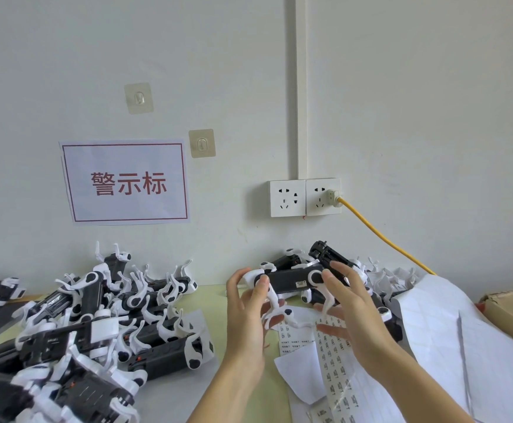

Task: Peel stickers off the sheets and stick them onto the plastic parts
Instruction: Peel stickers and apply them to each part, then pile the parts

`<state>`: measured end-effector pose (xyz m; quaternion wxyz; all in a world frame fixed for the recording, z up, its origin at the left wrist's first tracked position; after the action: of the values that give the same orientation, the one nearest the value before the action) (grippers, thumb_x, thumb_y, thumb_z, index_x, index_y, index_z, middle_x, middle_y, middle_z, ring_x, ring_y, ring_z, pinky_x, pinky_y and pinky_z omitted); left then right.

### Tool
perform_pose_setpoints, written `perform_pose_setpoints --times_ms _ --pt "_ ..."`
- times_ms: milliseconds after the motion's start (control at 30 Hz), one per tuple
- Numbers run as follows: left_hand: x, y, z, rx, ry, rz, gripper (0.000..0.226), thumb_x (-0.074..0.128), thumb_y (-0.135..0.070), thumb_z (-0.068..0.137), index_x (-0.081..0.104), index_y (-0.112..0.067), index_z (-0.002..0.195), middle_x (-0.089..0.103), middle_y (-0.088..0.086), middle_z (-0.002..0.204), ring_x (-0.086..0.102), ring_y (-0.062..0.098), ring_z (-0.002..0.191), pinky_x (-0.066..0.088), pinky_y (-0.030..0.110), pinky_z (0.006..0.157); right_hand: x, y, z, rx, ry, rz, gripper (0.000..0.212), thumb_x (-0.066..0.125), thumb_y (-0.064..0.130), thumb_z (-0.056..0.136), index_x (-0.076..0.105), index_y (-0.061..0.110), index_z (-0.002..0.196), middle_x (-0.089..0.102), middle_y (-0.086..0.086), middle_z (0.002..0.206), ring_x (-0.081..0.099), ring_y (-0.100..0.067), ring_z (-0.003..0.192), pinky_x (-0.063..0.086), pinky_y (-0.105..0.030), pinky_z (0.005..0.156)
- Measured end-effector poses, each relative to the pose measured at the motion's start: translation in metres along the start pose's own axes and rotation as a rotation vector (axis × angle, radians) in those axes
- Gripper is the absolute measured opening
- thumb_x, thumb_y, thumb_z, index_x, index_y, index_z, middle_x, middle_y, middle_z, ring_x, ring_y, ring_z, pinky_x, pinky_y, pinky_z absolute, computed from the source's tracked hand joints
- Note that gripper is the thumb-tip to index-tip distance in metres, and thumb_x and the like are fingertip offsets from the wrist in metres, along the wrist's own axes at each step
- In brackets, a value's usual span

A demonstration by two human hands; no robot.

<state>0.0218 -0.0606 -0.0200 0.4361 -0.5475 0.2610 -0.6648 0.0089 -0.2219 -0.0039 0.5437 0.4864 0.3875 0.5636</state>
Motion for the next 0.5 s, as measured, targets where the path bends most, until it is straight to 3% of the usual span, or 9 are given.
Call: perform_pose_setpoints --times_ms 67,167,267,367,500 --pt "0.0 0.0 0.0 -0.008 0.02 -0.003 0.016 0.067 -0.022 0.091 0.063 -0.032 0.103 0.065 0.003 0.083 0.064 0.029 0.08 0.054 0.028 0.058 0.0 0.003 -0.002 -0.03 0.054 -0.014 0.04 0.058 0.058 0.086 0.051 0.055 0.125 0.062 0.024 0.112 0.064 -0.01 0.105 0.056 -0.037 0.076" --pt "-0.002 0.002 0.0 -0.034 0.031 -0.05 0.02 0.066 -0.02 0.088 0.064 -0.028 0.106 0.067 0.003 0.088 0.066 0.027 0.083 0.054 0.028 0.06 0.002 0.006 -0.006 -0.096 0.087 -0.084 0.035 0.061 0.059 0.08 0.063 0.054 0.114 0.072 0.016 0.1 0.073 -0.011 0.093 0.058 -0.044 0.084" --pt "-0.003 0.002 -0.001 -0.061 -0.005 -0.092 0.02 0.055 -0.015 0.094 0.067 -0.03 0.103 0.065 0.001 0.077 0.063 0.018 0.073 0.048 0.031 0.066 0.005 0.01 -0.012 -0.179 0.079 -0.118 0.029 0.068 0.055 0.074 0.068 0.049 0.102 0.071 0.007 0.103 0.074 -0.012 0.089 0.056 -0.038 0.078" --pt "-0.002 0.001 -0.001 -0.087 -0.018 -0.101 0.018 0.062 -0.028 0.085 0.068 -0.028 0.102 0.07 0.001 0.089 0.067 0.016 0.074 0.047 0.032 0.068 0.01 0.01 -0.014 -0.226 0.067 -0.146 0.026 0.072 0.051 0.074 0.067 0.047 0.099 0.065 0.005 0.115 0.071 -0.018 0.101 0.057 -0.033 0.082" --pt "-0.002 0.0 -0.002 -0.131 -0.032 -0.1 0.014 0.064 -0.035 0.082 0.072 -0.033 0.093 0.071 0.001 0.089 0.066 0.021 0.078 0.046 0.035 0.068 0.011 0.008 -0.012 -0.253 0.062 -0.167 0.019 0.074 0.042 0.081 0.067 0.045 0.099 0.068 0.014 0.106 0.067 -0.02 0.107 0.054 -0.04 0.096"
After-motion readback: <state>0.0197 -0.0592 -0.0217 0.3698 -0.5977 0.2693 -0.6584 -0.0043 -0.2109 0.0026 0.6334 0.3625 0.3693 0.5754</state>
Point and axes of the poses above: each hand's wrist, its own z-axis towards the middle knuckle, its own x-axis out of the palm, y = z × x, the point moved 2 cm from there along z, towards the middle knuckle
